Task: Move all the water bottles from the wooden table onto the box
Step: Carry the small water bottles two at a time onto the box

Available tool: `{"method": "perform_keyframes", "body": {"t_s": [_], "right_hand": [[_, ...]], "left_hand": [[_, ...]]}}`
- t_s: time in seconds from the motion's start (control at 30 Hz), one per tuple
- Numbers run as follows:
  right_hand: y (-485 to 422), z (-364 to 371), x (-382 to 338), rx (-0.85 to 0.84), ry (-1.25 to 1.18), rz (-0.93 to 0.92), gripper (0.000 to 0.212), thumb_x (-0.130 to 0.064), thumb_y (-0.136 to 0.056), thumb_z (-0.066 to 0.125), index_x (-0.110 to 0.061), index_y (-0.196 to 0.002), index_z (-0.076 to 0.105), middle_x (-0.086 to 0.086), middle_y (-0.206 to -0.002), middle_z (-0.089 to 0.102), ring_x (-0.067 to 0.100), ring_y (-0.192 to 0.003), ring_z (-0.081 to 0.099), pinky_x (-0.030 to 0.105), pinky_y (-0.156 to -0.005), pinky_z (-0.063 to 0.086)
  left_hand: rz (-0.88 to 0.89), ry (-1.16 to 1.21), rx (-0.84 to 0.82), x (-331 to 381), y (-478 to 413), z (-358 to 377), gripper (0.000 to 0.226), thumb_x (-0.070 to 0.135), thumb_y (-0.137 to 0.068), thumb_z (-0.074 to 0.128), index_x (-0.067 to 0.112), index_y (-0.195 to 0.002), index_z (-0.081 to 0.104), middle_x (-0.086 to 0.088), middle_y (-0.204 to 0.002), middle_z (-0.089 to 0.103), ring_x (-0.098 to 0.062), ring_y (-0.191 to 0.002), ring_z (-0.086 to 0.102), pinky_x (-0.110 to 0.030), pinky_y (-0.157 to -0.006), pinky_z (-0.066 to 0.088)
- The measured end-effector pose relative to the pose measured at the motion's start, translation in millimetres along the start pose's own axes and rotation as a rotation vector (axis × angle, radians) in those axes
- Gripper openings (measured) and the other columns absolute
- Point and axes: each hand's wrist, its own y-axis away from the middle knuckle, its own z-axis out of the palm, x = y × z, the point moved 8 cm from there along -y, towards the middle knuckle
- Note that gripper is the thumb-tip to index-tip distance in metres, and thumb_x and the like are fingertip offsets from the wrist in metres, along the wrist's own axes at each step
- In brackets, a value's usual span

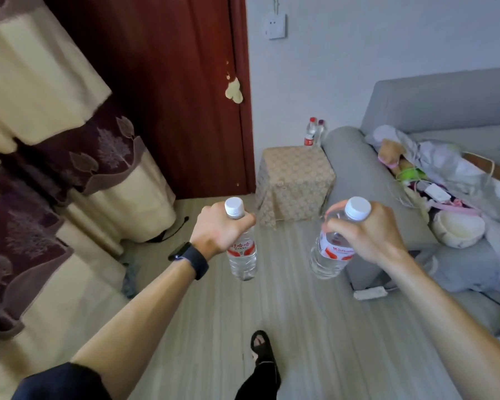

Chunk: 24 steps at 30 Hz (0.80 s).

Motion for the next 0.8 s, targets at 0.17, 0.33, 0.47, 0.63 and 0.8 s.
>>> {"method": "perform_keyframes", "body": {"t_s": [0.17,0.33,0.47,0.63,0.8], "right_hand": [[-93,11,11,0.029,-0.054,0.041,0.022,-0.038,-0.054,0.072,-0.028,-0.073,0.076,-0.011,-0.08,0.076,0.008,-0.082,0.069,0.029,-0.074,0.052],[-161,13,42,0.083,-0.101,0.078,0.018,-0.028,-0.059,0.076,-0.027,-0.076,0.077,-0.011,-0.08,0.076,0.004,-0.08,0.07,0.028,-0.073,0.053],[-212,21,86,0.1,-0.12,0.18,0.02,-0.03,-0.055,0.077,-0.025,-0.074,0.077,-0.008,-0.08,0.077,0.008,-0.079,0.07,0.032,-0.073,0.054],[-288,33,130,0.099,-0.125,0.261,0.018,-0.031,-0.057,0.081,-0.028,-0.075,0.078,-0.006,-0.079,0.077,0.016,-0.081,0.072,0.039,-0.077,0.06],[-389,34,166,0.045,-0.115,0.293,0.031,-0.039,-0.059,0.075,-0.027,-0.087,0.076,-0.009,-0.085,0.076,0.011,-0.082,0.071,0.036,-0.077,0.061]], "left_hand": [[-0.01,0.04,-0.04,-1,-112,16,0.052,0.061,-0.063,0.048,0.017,-0.083,0.068,0.003,-0.08,0.073,-0.018,-0.08,0.066,-0.044,-0.078,0.055],[-0.056,0.079,-0.082,-1,-214,54,0.044,0.056,-0.072,0.054,0.015,-0.081,0.067,0.0,-0.076,0.07,-0.021,-0.078,0.065,-0.044,-0.076,0.055],[-0.085,0.062,-0.214,-5,-271,105,0.046,0.064,-0.077,0.052,0.022,-0.087,0.068,0.006,-0.08,0.071,-0.015,-0.081,0.066,-0.037,-0.076,0.057],[-0.126,0.081,-0.306,-8,-350,160,0.046,0.066,-0.083,0.057,0.022,-0.088,0.069,0.006,-0.081,0.073,-0.014,-0.082,0.068,-0.04,-0.079,0.059],[-0.215,0.134,-0.308,8,-440,192,0.049,0.059,-0.088,0.061,0.011,-0.091,0.07,-0.006,-0.085,0.074,-0.02,-0.085,0.069,-0.046,-0.083,0.057]]}}
